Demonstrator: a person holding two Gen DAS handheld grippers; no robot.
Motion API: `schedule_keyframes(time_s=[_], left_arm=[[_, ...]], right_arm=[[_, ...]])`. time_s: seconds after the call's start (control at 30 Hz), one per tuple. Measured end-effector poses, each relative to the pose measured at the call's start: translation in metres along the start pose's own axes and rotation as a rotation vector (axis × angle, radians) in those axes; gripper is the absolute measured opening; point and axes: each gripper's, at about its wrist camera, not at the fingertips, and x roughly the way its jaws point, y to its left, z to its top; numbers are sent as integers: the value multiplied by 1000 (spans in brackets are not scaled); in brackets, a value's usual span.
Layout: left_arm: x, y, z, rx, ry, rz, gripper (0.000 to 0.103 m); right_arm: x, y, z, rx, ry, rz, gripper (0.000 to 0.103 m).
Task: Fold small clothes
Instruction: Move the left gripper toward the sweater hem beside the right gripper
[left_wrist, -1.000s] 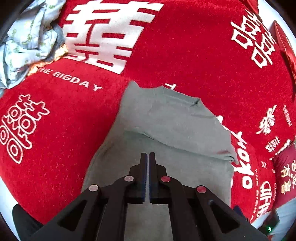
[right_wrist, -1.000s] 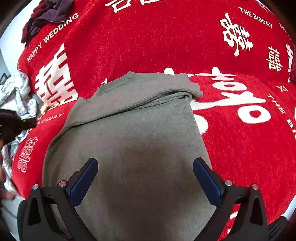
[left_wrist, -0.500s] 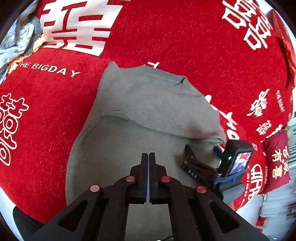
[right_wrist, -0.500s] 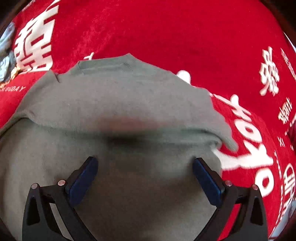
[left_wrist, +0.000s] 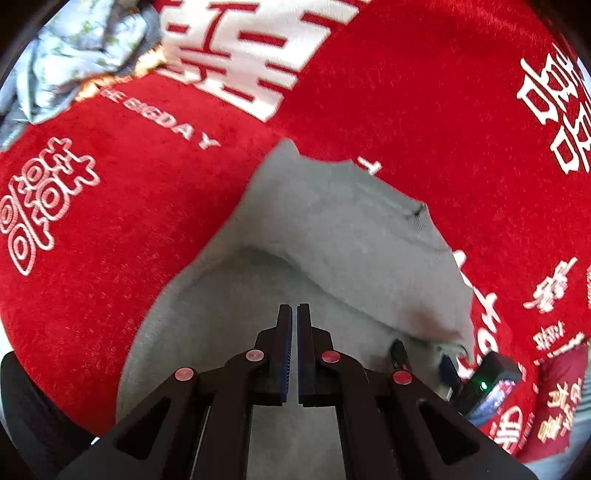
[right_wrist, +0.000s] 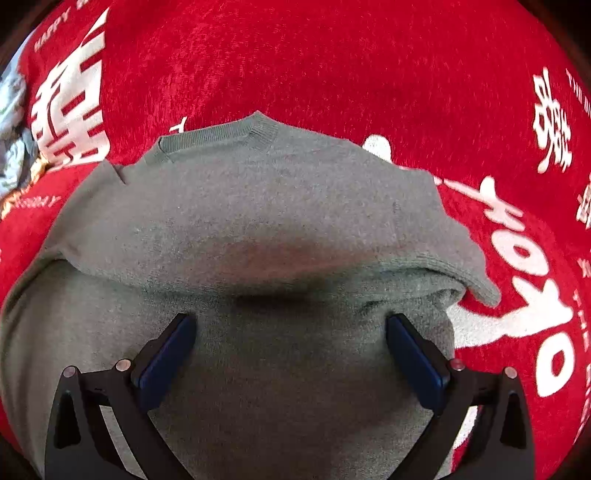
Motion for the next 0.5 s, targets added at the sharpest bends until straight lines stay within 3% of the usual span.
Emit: schedule_keyframes(time_s=[0.07,0.23,0.33,0.43,0.5], left_arm=[[-1,-5,0,23,-22,68,1],[-17,-14,-11,62,-76,102,1],[-32,-20,-11,92,-170,226,1],[-52,-17,-10,32,-230,210,1],[-56,-20,-8,42,-228,222,1]], right_arm=[[-2,-3,-1,18,0,23,103],[2,-6,0,13,2,19,103],[2,-7,0,11,3,18,103],[2,-7,0,11,3,18,103],[2,-7,0,12,3,18,103]])
